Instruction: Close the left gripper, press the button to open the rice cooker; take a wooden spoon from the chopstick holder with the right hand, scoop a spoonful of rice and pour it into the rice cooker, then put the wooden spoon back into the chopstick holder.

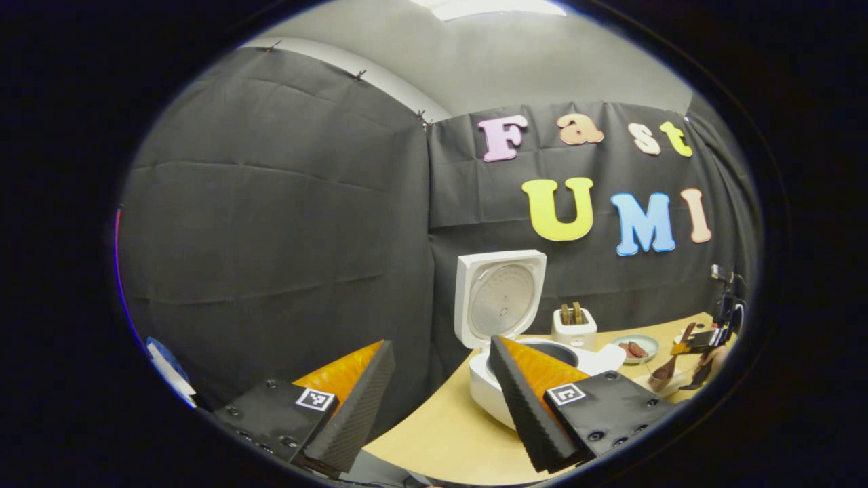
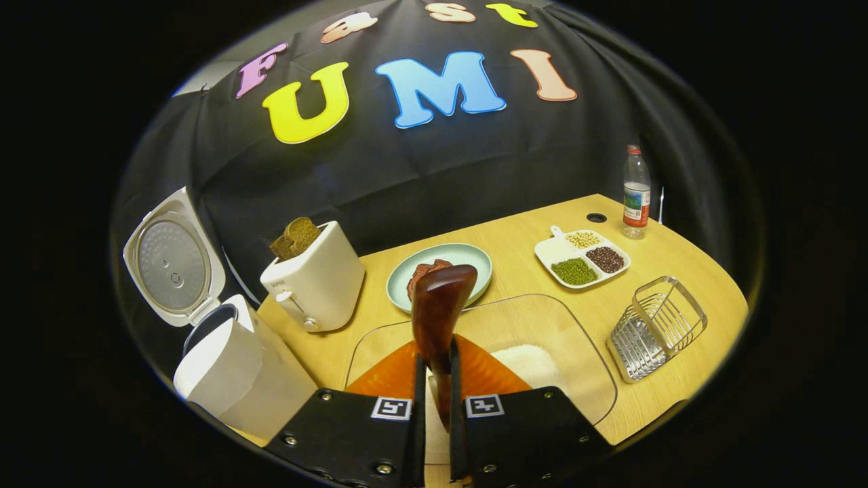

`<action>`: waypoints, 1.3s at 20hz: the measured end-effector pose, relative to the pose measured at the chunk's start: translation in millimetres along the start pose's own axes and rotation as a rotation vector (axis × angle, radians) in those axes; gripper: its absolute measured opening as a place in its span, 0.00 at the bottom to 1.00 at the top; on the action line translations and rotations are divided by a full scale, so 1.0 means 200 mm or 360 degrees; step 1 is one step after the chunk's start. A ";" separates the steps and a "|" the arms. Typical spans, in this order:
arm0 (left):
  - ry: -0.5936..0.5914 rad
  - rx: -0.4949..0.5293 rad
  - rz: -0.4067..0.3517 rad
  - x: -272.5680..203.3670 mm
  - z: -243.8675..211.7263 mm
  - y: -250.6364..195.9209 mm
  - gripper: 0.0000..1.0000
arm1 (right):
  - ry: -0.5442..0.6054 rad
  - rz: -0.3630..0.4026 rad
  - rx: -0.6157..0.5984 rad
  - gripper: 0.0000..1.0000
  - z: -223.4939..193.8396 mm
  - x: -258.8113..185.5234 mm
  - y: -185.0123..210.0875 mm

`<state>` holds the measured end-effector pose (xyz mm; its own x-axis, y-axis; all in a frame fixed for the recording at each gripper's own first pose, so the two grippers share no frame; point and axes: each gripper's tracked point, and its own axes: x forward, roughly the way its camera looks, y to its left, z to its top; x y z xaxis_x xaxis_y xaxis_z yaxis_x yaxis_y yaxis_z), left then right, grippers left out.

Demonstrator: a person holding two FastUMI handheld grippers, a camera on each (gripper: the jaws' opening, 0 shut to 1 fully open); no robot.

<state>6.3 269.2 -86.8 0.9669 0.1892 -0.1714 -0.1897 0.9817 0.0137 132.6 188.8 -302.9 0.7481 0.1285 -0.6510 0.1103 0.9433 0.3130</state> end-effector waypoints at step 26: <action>-0.0040 0.0022 -0.0071 -0.02 0.09 -0.14 0.98 | 0.0050 0.0331 0.1169 0.15 0.22 -0.09 -0.20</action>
<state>9.8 241.1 -69.0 0.9783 0.1457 -0.1475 -0.1444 0.9893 0.0199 144.3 135.5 -272.5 0.7834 0.3002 -0.5443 0.3842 0.4544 0.8037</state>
